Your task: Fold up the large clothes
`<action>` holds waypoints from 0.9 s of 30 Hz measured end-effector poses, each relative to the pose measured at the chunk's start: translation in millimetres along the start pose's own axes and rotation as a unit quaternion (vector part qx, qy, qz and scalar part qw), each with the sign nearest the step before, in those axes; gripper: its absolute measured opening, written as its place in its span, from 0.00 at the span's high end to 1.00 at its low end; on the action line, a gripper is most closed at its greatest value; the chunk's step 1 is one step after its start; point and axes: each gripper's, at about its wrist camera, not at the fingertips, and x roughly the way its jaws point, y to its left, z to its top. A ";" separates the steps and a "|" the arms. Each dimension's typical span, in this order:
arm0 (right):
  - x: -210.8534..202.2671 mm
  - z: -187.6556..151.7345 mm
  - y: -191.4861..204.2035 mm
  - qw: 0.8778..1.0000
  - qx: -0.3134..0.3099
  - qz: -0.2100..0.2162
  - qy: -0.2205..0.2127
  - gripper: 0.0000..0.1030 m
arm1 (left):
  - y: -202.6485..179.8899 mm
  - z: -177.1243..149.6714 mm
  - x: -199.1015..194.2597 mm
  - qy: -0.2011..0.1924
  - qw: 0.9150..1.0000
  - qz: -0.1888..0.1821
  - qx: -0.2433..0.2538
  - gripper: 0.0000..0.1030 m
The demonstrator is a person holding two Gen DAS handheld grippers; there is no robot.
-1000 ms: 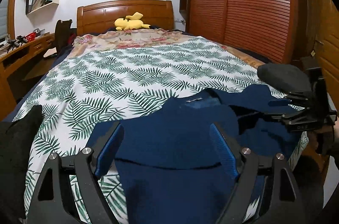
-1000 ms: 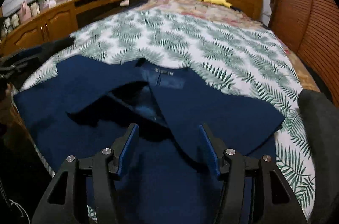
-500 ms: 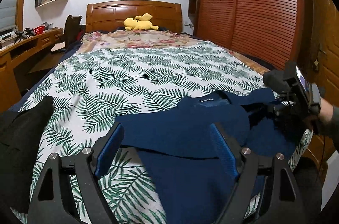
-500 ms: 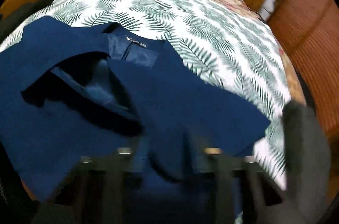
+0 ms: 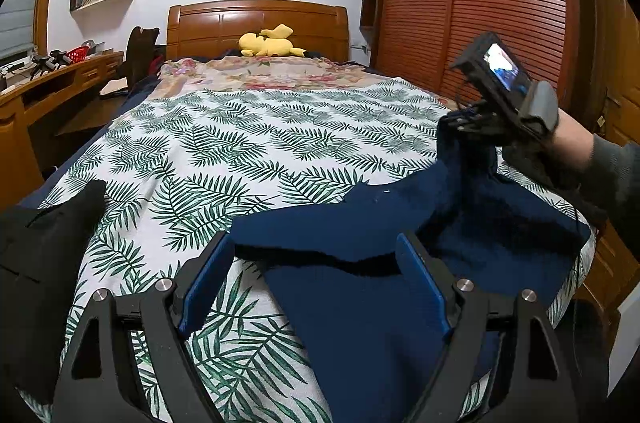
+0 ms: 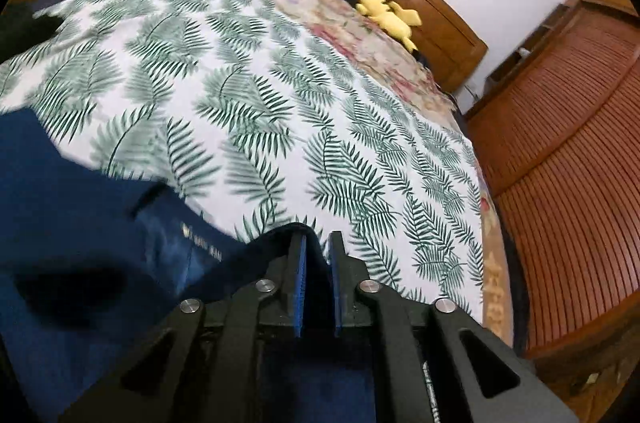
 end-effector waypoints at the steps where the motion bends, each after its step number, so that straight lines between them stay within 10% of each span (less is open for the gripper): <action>1: -1.1 1.8 0.5 1.000 0.013 0.007 -0.010 0.66 | 0.6 0.1 0.0 0.000 1.000 0.001 -0.001 0.19; 4: -13.1 0.5 3.3 0.998 0.043 0.029 -0.046 0.47 | 4.0 -0.5 -0.2 0.001 1.000 0.003 -0.004 0.19; 27: -80.1 -77.3 90.8 0.958 -0.032 0.281 -0.051 0.47 | 29.4 -1.4 1.3 0.002 0.999 0.024 -0.028 0.19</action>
